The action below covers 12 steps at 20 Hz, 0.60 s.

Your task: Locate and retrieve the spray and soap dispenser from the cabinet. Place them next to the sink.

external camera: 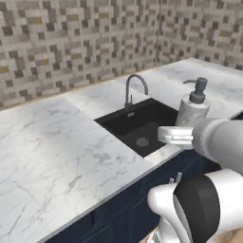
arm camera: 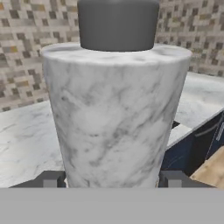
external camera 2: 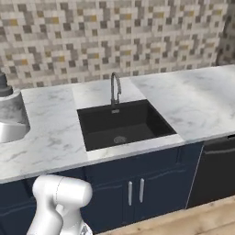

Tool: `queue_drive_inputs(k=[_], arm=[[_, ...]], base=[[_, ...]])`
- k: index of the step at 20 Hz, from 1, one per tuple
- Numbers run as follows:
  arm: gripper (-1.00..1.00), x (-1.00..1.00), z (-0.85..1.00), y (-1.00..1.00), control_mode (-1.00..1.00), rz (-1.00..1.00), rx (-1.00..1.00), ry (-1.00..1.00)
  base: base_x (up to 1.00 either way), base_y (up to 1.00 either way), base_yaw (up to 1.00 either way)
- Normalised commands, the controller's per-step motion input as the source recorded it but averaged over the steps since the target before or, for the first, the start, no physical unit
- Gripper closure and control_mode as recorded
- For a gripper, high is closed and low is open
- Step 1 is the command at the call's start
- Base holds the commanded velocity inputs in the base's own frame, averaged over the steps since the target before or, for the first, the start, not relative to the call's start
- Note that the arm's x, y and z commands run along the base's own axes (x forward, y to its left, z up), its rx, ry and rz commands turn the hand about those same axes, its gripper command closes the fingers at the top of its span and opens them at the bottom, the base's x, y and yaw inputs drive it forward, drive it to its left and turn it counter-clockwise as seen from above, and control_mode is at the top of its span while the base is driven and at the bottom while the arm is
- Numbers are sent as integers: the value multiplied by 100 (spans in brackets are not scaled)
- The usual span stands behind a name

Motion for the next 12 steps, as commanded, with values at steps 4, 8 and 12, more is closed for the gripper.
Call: queue_drive_inputs(k=[4, 8, 12], arm=[[100, 0, 0, 0, 100, 0, 0, 0], [100, 0, 0, 0, 100, 0, 0, 0], [100, 0, 0, 0, 100, 0, 0, 0]], base=[[25, 2, 46], [38, 1, 44], [63, 0, 37]])
